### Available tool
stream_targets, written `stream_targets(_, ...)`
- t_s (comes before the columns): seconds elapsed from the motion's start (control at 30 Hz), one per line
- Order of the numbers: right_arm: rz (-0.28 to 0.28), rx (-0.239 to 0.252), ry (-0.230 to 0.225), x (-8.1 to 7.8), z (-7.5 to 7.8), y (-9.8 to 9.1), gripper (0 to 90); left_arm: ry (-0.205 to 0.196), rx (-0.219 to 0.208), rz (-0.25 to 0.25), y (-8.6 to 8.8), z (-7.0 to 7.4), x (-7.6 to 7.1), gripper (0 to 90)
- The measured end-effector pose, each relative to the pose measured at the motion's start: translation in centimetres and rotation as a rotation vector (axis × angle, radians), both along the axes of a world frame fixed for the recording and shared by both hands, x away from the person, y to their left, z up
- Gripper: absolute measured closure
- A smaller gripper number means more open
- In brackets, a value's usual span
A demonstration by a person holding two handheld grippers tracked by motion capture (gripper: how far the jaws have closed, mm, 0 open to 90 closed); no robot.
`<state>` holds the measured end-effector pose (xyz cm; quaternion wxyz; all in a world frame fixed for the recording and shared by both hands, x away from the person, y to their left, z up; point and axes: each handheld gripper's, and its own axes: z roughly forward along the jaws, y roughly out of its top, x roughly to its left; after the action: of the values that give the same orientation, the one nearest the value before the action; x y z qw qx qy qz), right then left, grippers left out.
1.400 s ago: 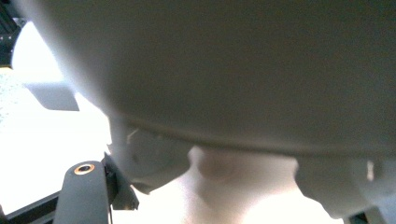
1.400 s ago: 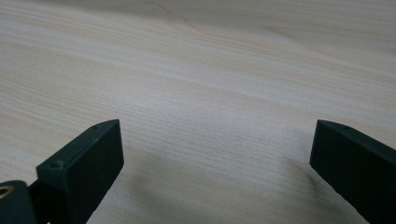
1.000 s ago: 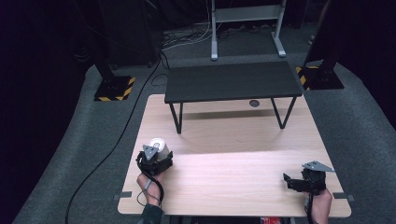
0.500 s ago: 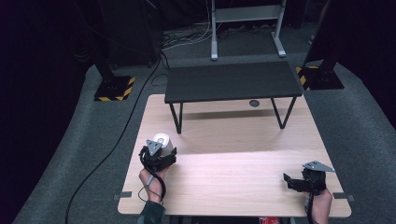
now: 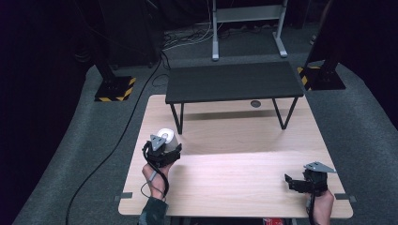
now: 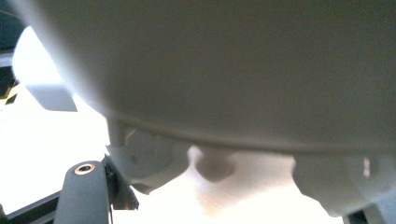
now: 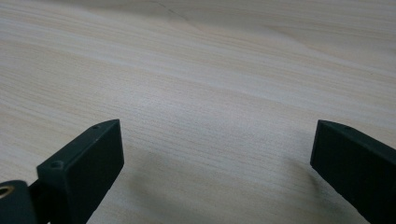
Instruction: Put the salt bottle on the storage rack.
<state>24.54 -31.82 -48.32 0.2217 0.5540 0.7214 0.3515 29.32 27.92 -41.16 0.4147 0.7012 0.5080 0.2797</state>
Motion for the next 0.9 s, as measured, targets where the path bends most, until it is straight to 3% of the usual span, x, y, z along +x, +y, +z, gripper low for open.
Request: stream_targets(0.9,0.002,0.005,-0.002,0.0,0.0,-0.1,1.5,-0.024,0.011,-0.049,-1.7,2.9,2.2,30.0)
